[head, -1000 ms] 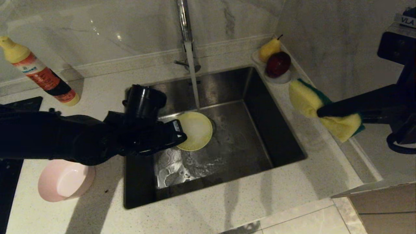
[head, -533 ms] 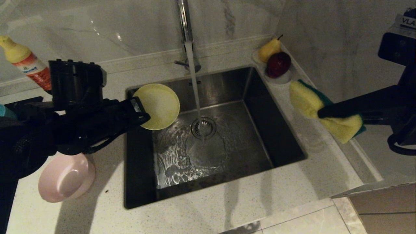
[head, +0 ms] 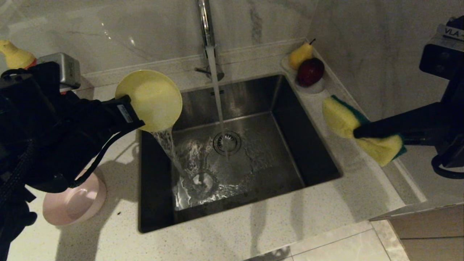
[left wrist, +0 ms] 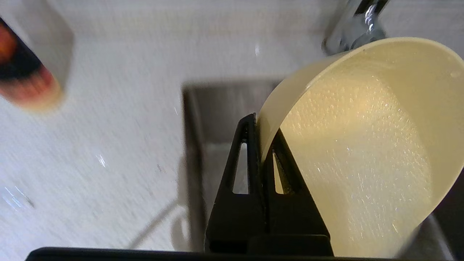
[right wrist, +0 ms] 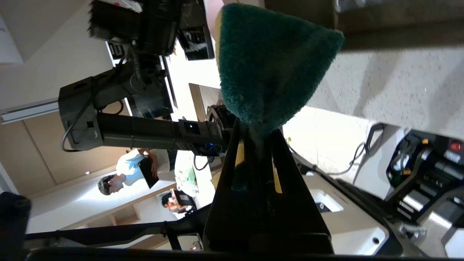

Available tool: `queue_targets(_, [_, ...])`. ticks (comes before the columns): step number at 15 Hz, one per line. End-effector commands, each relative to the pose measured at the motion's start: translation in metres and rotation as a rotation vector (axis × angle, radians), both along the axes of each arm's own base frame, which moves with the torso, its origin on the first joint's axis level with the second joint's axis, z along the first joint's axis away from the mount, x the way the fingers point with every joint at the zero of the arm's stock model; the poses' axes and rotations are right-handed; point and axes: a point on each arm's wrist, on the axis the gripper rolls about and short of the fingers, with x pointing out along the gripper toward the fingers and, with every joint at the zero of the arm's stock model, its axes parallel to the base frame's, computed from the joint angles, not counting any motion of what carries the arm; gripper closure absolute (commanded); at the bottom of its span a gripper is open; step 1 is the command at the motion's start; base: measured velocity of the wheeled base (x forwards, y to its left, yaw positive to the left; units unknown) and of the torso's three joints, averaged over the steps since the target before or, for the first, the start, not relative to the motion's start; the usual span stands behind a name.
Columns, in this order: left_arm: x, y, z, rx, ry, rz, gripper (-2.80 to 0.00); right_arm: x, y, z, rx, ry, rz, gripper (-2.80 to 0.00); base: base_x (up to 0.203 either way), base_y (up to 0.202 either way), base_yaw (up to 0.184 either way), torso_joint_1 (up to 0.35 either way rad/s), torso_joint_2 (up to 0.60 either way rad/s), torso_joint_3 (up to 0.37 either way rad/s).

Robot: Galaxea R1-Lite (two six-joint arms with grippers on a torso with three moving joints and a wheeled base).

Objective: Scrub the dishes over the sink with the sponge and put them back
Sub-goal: Rinse the bowl

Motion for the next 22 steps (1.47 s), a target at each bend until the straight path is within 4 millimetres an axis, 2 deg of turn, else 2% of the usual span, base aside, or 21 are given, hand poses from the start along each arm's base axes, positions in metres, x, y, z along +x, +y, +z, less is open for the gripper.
queue_targets(1, [-0.006,0.002,0.000,0.019,-0.062,0.010,0.00,0.001,0.002,-0.007,-0.011,0.030,0.010,0.00,0.000,0.000,0.000,0.000,0.00,0.000])
queue_targets(4, [-0.004,0.002,0.002,0.054,-0.129,0.016,0.00,0.004,0.004,-0.009,-0.017,0.041,0.010,0.00,0.000,0.000,0.000,0.000,0.00,0.000])
queue_targets(10, [-0.006,0.001,0.026,0.146,-0.285,0.000,0.00,0.010,0.007,-0.017,-0.033,0.069,0.009,0.00,0.000,0.000,0.000,0.000,0.00,0.000])
queue_targets(12, [-0.006,0.001,0.026,0.146,-0.285,0.000,0.00,0.010,0.007,-0.017,-0.033,0.069,0.009,0.00,0.000,0.000,0.000,0.000,0.00,0.000])
queue_targets(17, [-0.012,0.003,0.040,0.180,-0.471,0.044,0.00,0.021,0.011,-0.025,-0.042,0.089,0.002,0.00,0.000,0.000,0.000,0.000,0.00,0.000])
queue_targets(22, [-0.016,0.004,0.052,0.155,-0.552,0.060,0.00,0.023,0.012,-0.029,-0.044,0.092,-0.001,0.00,0.000,0.000,0.000,0.000,0.00,0.000])
